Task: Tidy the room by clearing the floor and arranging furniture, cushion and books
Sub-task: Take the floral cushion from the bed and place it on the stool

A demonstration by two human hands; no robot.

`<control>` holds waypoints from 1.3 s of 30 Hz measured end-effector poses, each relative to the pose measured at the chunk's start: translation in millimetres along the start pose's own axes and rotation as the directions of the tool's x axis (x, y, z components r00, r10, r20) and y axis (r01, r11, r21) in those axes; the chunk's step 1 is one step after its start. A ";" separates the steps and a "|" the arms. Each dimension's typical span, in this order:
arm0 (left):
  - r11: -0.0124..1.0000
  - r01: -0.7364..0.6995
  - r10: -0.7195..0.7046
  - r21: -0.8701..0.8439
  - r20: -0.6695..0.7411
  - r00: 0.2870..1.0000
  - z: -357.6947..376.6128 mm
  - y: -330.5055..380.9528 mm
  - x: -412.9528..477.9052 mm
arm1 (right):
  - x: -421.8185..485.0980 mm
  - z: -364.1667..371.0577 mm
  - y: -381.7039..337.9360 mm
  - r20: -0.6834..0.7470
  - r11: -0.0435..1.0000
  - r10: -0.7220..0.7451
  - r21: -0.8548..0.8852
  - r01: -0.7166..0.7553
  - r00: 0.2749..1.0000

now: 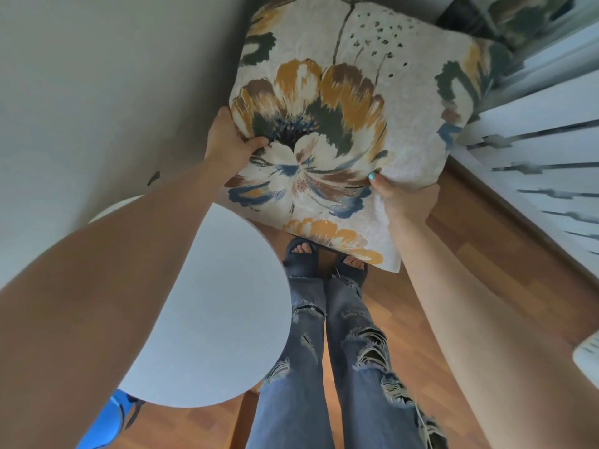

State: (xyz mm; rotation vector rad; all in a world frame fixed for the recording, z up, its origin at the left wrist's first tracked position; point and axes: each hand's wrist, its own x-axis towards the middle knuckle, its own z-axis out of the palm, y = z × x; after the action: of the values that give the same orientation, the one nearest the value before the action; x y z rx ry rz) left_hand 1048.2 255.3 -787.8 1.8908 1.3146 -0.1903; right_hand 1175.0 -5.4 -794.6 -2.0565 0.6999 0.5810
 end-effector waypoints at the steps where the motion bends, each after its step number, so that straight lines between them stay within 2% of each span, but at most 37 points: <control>1: 1.000 0.005 -0.005 -0.006 0.001 1.000 1.1 -0.1 0.8 | 1.0 0.9 -1.1 0.004 0.999 -0.008 -0.039 0.008 1.000; 6: 0.999 0.043 -0.043 -0.030 -0.007 0.999 0.2 -0.9 -1.2 | 0.9 -2.6 -12.5 0.031 0.929 0.003 -0.371 0.009 1.000; 9: 0.997 0.061 -0.061 -0.042 0.000 0.998 -1.2 -1.4 -5.2 | 0.3 -14.7 -20.4 0.130 0.871 0.029 -0.489 0.039 0.991; 14: 0.998 0.027 -0.032 0.065 0.088 0.996 -17.0 2.7 -23.8 | -18.2 -34.8 -52.9 0.270 0.675 0.153 -0.732 0.099 0.951; 17: 0.994 -0.041 0.021 0.106 0.181 0.983 -33.2 16.5 -48.8 | -33.3 -48.2 -66.4 0.376 0.562 0.136 -0.792 0.241 0.917; 20: 0.988 -0.035 -0.002 0.150 0.244 0.970 -45.9 25.0 -72.4 | -51.6 -58.5 -77.7 0.438 0.487 0.102 -0.805 0.339 0.893; 23: 0.984 -0.036 -0.009 0.176 0.249 0.969 -67.3 35.7 -95.4 | -77.4 -68.9 -100.6 0.521 0.390 0.044 -0.794 0.466 0.852; 26: 0.973 -0.105 0.057 0.206 0.226 0.973 -89.5 50.7 -120.4 | -102.8 -78.4 -121.0 0.591 0.246 -0.107 -0.764 0.597 0.800; 28: 0.968 -0.119 0.073 0.219 0.209 0.975 -103.3 60.4 -135.4 | -117.6 -81.2 -133.0 0.628 0.203 -0.164 -0.733 0.649 0.761; 34: 0.969 -0.162 0.143 0.188 0.112 0.983 -152.1 91.9 -213.4 | -183.0 -111.0 -180.0 0.780 0.042 -0.255 -0.582 0.812 0.572; 39: 0.946 -0.139 0.149 0.293 -0.011 0.989 -198.2 121.1 -274.4 | -233.3 -142.2 -228.3 0.862 -0.024 -0.266 -0.455 0.890 0.433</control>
State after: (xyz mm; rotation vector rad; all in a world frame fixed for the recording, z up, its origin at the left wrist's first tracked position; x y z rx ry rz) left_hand 966.4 177.4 -446.5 2.2391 1.2151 -0.2911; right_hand 1175.6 43.1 -441.8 -2.5970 -1.3935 1.0716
